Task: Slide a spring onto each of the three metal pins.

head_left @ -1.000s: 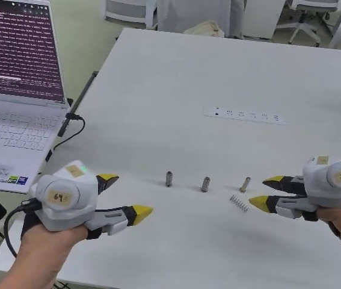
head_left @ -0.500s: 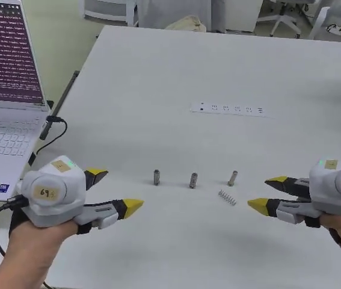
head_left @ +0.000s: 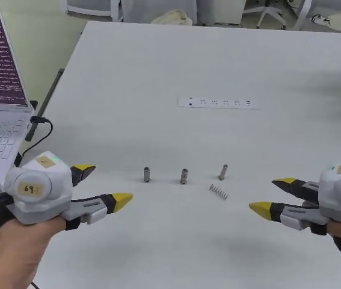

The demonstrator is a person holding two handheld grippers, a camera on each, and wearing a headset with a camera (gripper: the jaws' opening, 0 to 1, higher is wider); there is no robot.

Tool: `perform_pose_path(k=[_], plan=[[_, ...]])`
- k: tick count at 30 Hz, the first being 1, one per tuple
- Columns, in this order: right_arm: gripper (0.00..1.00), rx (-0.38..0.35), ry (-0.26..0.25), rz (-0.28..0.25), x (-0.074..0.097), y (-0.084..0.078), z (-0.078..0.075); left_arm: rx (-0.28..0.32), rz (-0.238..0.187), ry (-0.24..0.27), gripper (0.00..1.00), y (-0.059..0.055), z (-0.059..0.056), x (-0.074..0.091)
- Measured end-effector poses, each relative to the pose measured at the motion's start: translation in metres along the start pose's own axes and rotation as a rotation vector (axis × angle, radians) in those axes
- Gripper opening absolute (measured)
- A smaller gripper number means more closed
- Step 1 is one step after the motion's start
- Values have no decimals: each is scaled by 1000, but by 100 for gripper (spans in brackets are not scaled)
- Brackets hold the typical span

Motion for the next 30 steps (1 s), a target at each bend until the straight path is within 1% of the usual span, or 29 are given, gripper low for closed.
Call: perform_pose_path(k=[5,7,8,13,14,16,19,25,30], plan=[[54,-21,-14,-7,5,-3,3,-3,5,-10,58,1,-2,-4],[56,-25,-18,-7,6,-3,4,-5,6,-16,59,1,-3,-6],[56,-30,-21,-7,7,-4,5,-10,9,-24,59,2,-6,-9],[59,-40,-32,-8,9,-3,7,-22,15,-59,59,5,-11,-20],[59,-40,-33,-9,9,-3,7,-33,19,-77,59,5,-14,-24],[60,-43,-34,-9,11,-2,8,-41,23,-94,58,6,-16,-29],[60,-43,-34,-8,14,-2,8,-57,34,-131,58,7,-23,-37],[61,-51,-47,-9,19,-4,2,-82,45,-195,58,10,-39,-55],[61,-55,-55,-9,23,-6,-3,-94,48,-236,58,11,-48,-69]])
Point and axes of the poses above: the centre of the closed fingertips' face, and the gripper's own axes: x roughly backward along the fingers, z roughly to its left, y roughly out of its top, the point moved 7 cm from there along x, roughly backward along the fingers, and after that the axes turned 15 degrees about -z, right-handed, at the moved point
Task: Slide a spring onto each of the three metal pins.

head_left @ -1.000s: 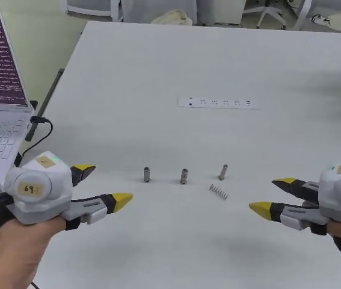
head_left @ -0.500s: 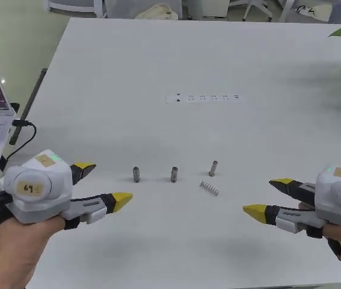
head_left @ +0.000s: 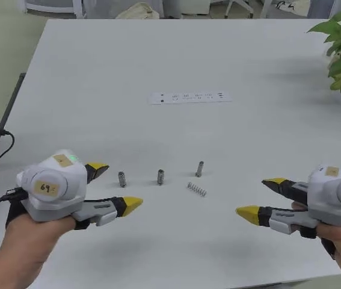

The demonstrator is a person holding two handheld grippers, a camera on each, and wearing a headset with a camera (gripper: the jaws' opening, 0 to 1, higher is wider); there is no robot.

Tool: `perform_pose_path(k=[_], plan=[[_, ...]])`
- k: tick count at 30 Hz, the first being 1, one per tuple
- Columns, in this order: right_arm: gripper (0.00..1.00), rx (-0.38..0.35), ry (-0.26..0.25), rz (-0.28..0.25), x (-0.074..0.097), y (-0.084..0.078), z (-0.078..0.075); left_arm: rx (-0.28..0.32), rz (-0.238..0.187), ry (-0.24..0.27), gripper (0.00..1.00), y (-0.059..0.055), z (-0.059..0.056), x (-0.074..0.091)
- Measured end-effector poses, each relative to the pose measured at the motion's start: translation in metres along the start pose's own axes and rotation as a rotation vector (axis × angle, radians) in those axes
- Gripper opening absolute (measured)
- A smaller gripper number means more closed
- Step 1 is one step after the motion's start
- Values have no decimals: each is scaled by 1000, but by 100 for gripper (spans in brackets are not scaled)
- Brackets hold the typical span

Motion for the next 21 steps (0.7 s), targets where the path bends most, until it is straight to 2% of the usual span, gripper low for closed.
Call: perform_pose_path(k=[13,21], plan=[[61,-2,-10,7,5,-4,-9,-26,3,-63,58,6,-3,-26],[61,-4,-13,2,7,-2,-11,-73,26,-128,57,7,-10,-48]])
Point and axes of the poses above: the centre of the closed fingertips' face, and the gripper's own axes: x roughly backward along the fingers, z roughly to its left, y roughly out of its top, the point moved 7 cm from there along x, roughly backward along the fingers, and after that the axes turned 15 degrees about -z, right-handed, at the moved point
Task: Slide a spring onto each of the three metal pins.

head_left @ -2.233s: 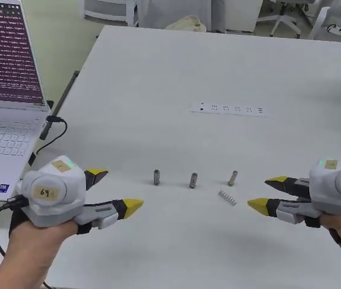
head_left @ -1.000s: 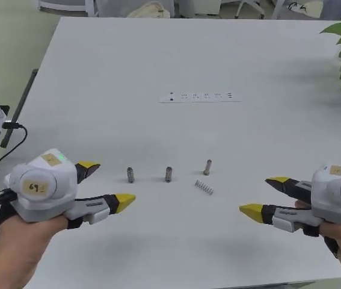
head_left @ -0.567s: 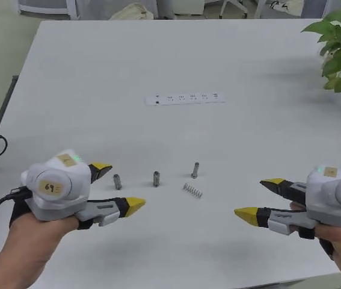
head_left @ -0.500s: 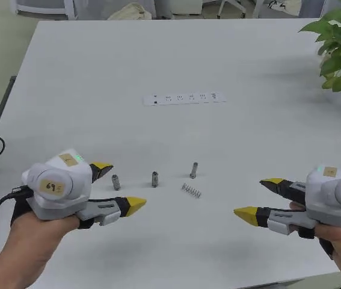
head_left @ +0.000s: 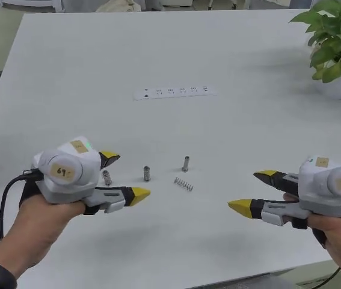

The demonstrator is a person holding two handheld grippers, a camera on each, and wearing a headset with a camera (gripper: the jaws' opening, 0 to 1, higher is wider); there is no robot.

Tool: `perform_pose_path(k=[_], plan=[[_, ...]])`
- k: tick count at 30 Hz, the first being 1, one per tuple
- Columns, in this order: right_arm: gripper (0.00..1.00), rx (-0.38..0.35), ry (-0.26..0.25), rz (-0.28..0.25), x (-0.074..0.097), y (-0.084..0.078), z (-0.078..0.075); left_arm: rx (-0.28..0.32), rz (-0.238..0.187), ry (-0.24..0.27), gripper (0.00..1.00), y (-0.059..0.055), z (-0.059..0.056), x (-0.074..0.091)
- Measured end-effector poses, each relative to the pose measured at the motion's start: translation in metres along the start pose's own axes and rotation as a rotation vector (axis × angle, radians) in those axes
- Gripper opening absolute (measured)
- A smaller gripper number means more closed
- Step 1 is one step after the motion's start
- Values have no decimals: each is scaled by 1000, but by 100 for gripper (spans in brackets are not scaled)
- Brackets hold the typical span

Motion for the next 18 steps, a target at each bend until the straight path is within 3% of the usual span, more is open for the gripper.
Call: perform_pose_path(k=[10,18], plan=[[61,-3,-1,4,2,-2,-1,-34,13,-62,57,5,-3,-22],[62,-6,-4,4,4,-3,0,-76,51,-133,56,0,-9,-45]])
Point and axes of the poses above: the centre of the closed fingertips' face, and the gripper's own axes: x roughly backward along the fingers, z roughly to its left, y roughly out of its top, the point moved 7 cm from there along x, roughly backward along the fingers, and after that the axes turned 15 degrees about -z, right-handed, at the moved point
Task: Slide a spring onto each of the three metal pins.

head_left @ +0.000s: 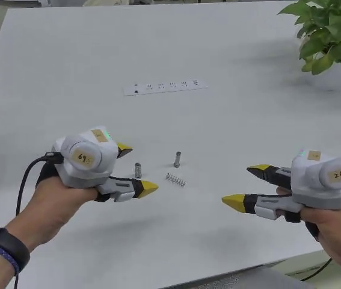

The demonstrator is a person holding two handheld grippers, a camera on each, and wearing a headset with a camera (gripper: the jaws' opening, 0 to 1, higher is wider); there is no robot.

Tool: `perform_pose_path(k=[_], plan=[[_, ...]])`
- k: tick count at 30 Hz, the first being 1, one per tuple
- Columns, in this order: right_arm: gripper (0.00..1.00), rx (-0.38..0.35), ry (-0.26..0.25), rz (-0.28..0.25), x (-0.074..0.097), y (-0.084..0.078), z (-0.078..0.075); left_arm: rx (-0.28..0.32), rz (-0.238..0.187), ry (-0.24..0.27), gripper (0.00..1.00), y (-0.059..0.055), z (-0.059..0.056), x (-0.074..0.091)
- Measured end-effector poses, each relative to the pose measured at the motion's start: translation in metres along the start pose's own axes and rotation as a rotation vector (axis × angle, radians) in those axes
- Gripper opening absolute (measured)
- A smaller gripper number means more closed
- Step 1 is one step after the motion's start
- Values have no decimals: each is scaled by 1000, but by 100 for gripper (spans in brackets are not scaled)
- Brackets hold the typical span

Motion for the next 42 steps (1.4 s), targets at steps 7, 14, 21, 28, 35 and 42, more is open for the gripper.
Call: perform_pose_path(k=[7,14,21,28,35,42], plan=[[62,1,-2,2,1,0,-1,-35,28,-64,55,-2,1,-27],[63,0,-1,5,2,0,-2,-46,64,-123,55,-9,0,-54],[64,0,1,13,5,-1,-2,-48,105,-167,55,-23,-5,-75],[64,-5,-4,14,8,-1,-4,-29,144,-197,54,-39,-5,-94],[64,-9,-9,18,11,-3,-6,-27,181,-223,52,-52,-4,-108],[63,-15,-15,17,13,-3,-7,-37,227,-259,51,-64,-5,-122]])
Point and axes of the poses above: the centre of the closed fingertips' face, and the gripper's own axes: x roughly backward along the fingers, z roughly to its left, y roughly out of its top, the point moved 7 cm from there along x, roughly backward along the fingers, and after that the axes turned 15 degrees about -z, right-handed, at the moved point
